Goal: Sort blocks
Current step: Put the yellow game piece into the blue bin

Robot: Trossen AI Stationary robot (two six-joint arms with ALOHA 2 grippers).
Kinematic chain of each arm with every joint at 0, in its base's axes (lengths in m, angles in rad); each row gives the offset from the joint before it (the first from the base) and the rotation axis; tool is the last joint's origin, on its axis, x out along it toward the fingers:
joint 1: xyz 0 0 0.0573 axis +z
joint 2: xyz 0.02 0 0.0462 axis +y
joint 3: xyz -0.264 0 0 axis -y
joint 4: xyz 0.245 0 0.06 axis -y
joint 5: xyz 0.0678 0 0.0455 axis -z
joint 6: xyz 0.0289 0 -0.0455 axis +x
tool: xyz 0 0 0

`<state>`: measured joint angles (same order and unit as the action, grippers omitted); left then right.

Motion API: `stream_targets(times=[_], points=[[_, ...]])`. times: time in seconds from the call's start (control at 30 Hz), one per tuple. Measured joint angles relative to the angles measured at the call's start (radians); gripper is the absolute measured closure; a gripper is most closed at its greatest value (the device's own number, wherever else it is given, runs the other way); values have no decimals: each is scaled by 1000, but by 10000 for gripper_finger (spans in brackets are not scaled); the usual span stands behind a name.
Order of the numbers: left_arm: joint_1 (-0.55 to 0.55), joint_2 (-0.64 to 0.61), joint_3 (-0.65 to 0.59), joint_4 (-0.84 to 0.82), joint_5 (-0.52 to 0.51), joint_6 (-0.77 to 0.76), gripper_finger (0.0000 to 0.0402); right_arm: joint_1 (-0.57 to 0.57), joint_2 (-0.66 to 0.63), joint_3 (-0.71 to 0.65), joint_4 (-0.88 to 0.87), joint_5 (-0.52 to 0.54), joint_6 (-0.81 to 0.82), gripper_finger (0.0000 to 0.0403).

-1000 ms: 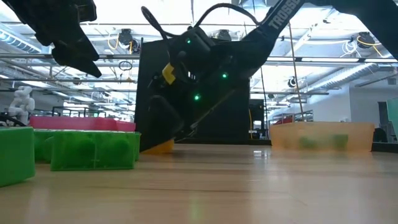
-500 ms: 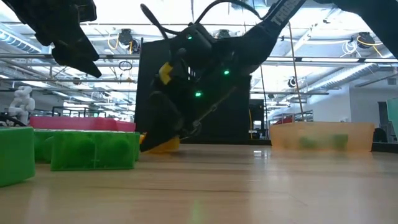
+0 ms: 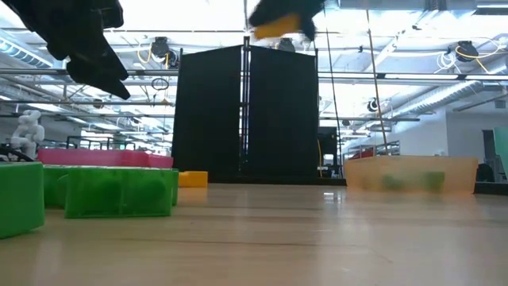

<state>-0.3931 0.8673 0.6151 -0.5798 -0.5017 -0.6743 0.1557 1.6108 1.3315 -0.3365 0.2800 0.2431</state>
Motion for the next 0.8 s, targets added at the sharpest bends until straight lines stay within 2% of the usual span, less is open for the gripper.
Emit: stream_targets(times=[0.17,0.3,0.43,0.8], points=[[0,0,0,-3,-5,0,70,169,-102,1,-378,95,264,290],[0,0,0,-3,-11,5,70,338,-112,0,-670,107,633,290],[0,0,0,-4,-23,28,70,489,-95,0,-833,98,992,290],[22,0,0,-5,-46,28,70,735,-88,0,-1091,-216,1570,290]])
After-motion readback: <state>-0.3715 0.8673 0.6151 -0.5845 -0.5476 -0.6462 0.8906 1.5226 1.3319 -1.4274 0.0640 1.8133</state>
